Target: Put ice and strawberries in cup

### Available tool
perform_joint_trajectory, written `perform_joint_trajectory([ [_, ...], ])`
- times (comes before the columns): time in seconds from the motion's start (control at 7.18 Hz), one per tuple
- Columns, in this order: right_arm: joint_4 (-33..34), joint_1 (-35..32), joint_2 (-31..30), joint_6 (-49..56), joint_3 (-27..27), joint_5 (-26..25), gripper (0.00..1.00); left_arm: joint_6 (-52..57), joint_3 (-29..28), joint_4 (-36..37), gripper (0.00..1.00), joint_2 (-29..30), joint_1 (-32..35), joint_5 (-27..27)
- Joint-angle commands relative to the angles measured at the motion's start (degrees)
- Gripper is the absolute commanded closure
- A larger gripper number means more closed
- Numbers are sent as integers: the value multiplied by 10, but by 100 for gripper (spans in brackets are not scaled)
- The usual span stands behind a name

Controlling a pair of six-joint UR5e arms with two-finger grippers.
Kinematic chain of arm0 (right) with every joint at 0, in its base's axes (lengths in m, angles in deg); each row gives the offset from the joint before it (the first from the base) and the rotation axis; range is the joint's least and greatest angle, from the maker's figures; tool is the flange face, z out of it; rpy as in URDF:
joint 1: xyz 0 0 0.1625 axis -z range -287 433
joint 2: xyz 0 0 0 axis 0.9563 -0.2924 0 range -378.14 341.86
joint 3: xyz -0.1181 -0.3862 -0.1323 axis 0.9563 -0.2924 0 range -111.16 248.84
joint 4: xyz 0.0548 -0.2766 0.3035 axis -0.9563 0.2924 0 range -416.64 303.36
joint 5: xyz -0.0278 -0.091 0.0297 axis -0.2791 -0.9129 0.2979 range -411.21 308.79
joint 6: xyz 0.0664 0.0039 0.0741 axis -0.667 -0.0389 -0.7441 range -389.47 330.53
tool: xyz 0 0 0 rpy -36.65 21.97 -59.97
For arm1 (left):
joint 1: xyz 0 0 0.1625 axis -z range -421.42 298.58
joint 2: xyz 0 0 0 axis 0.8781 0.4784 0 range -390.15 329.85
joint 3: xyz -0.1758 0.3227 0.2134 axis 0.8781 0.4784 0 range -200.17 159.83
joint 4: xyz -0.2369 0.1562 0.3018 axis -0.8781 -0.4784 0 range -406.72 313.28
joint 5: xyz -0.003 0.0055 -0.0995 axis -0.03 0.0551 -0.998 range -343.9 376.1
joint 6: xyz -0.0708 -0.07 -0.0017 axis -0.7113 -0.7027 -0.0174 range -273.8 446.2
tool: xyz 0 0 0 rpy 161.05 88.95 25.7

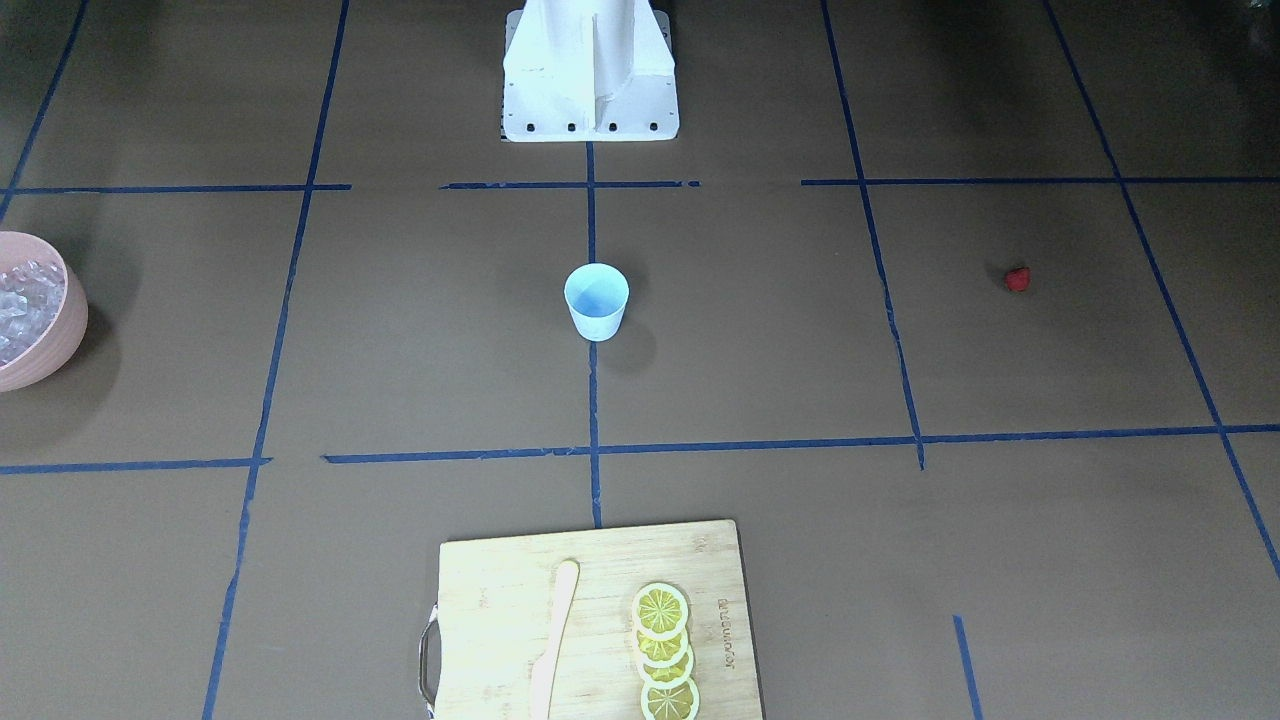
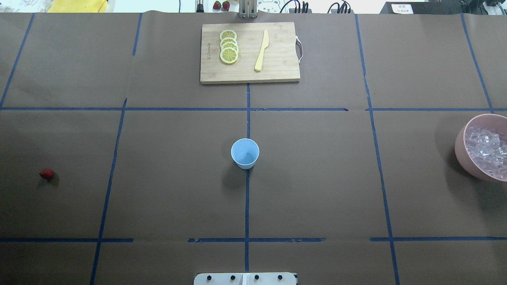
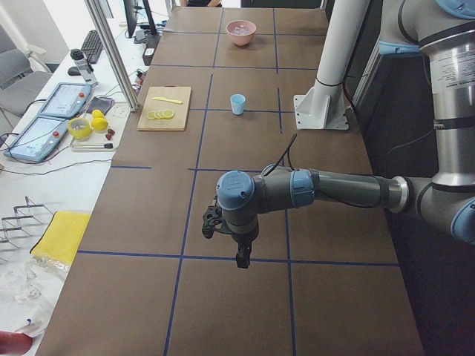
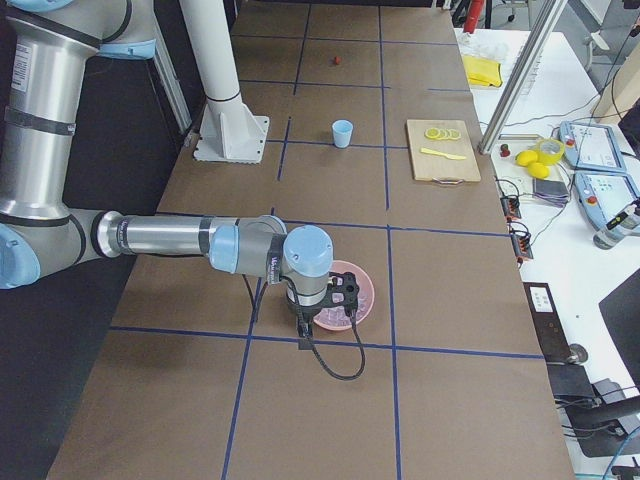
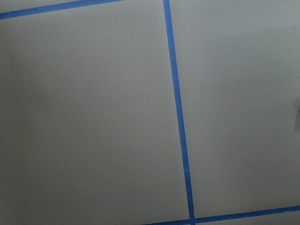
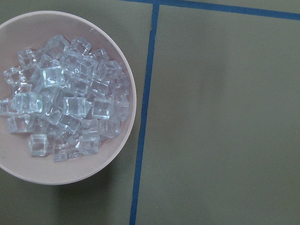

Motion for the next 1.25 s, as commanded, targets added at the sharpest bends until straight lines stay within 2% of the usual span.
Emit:
perform_joint_trajectory([
  [0.0, -9, 0, 2, -1, 0, 2, 0, -1, 2, 3, 0, 3, 0, 1],
  [0.56, -12, 0, 1, 2, 6, 4, 0, 2, 7, 1, 0, -4, 2, 0],
  [0.84, -13, 1, 1, 1, 9, 36, 0, 2, 7, 1, 0, -6, 0, -1],
  [1.11, -60, 21, -4, -23, 9, 45, 0, 1, 7, 2, 0, -8, 2, -1],
])
